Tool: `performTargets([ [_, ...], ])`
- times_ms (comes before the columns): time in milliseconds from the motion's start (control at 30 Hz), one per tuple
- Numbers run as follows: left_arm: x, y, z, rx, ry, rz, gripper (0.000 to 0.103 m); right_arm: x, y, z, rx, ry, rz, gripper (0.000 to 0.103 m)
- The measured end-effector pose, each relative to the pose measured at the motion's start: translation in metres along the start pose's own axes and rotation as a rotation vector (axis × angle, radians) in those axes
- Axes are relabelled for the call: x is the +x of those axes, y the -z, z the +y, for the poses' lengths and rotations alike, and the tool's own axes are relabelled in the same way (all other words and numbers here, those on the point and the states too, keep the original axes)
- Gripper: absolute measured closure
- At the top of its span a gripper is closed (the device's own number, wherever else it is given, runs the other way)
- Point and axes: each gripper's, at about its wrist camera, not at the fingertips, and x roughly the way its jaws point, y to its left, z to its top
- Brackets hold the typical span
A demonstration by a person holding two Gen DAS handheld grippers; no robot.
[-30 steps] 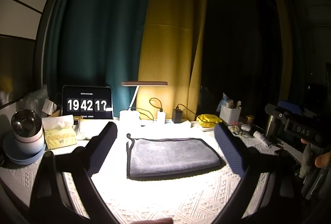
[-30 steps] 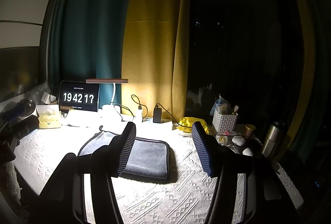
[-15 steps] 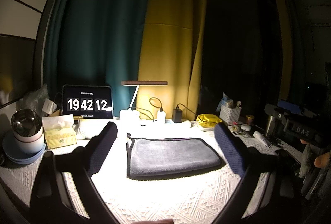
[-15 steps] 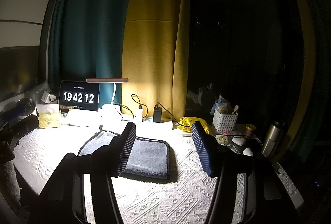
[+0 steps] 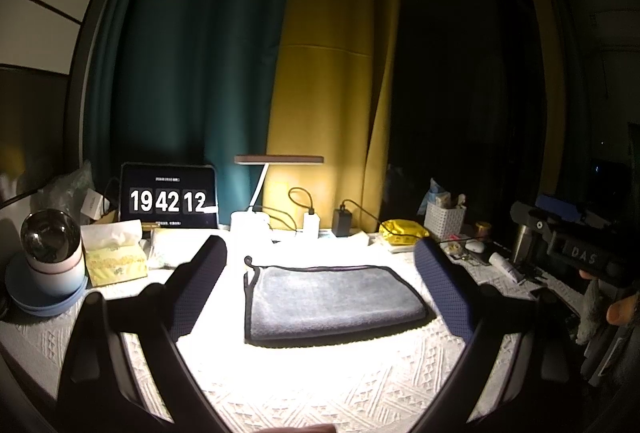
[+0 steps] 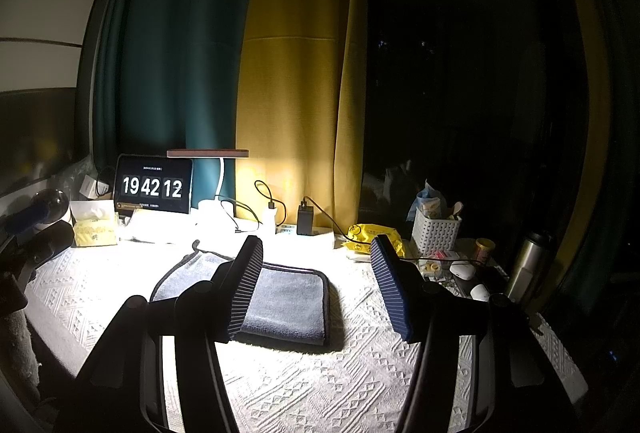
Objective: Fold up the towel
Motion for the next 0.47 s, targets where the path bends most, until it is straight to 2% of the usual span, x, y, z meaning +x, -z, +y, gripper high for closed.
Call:
performTargets([
  [467, 0.012, 0.008, -0.001, 0.000, -0.004, 0.032, 0.008, 0.007, 0.008, 0.006, -0.006, -0.014, 0.020, 0.044],
])
